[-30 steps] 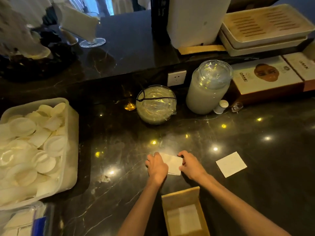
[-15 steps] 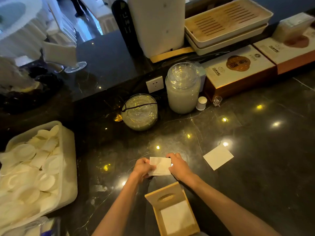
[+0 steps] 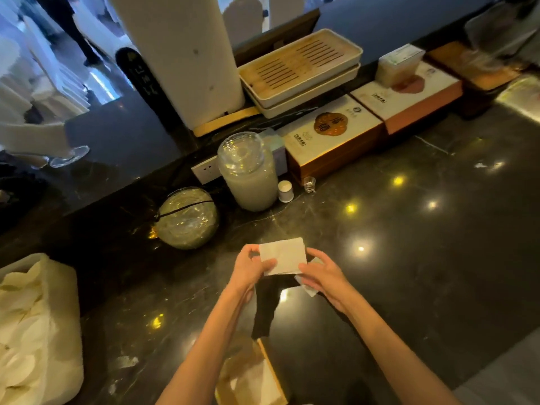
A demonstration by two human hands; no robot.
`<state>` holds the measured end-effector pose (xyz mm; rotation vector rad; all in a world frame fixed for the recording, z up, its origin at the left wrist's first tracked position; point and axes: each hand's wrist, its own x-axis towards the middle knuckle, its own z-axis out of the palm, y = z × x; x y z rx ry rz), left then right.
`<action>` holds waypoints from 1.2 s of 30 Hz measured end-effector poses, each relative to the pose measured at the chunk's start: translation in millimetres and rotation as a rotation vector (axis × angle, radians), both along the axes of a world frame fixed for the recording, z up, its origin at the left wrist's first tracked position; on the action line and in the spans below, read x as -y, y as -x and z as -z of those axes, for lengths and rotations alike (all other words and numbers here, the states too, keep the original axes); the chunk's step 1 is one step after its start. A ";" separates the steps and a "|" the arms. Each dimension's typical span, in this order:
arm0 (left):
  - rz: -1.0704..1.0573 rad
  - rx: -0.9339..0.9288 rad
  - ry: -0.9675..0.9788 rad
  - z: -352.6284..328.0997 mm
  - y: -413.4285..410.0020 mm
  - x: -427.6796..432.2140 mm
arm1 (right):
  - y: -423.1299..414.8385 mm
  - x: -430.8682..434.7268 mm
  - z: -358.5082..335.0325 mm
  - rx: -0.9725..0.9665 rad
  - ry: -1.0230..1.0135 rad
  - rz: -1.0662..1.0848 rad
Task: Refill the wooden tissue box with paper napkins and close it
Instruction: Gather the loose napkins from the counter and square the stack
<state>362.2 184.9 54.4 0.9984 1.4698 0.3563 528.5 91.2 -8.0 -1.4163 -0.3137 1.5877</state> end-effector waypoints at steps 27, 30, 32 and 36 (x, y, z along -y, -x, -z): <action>-0.239 0.030 0.066 83.5 -73.5 107.6 | -62.4 62.2 19.5 0.490 0.246 -0.201; -0.137 0.070 -0.066 72.1 -55.7 134.5 | -52.6 90.9 18.2 0.518 0.174 -0.200; -0.021 0.077 -0.169 70.2 -42.7 152.5 | -44.8 108.3 16.0 0.630 0.130 -0.255; 0.115 0.025 -0.296 73.9 -22.8 185.6 | -27.9 142.9 9.4 0.789 0.038 -0.275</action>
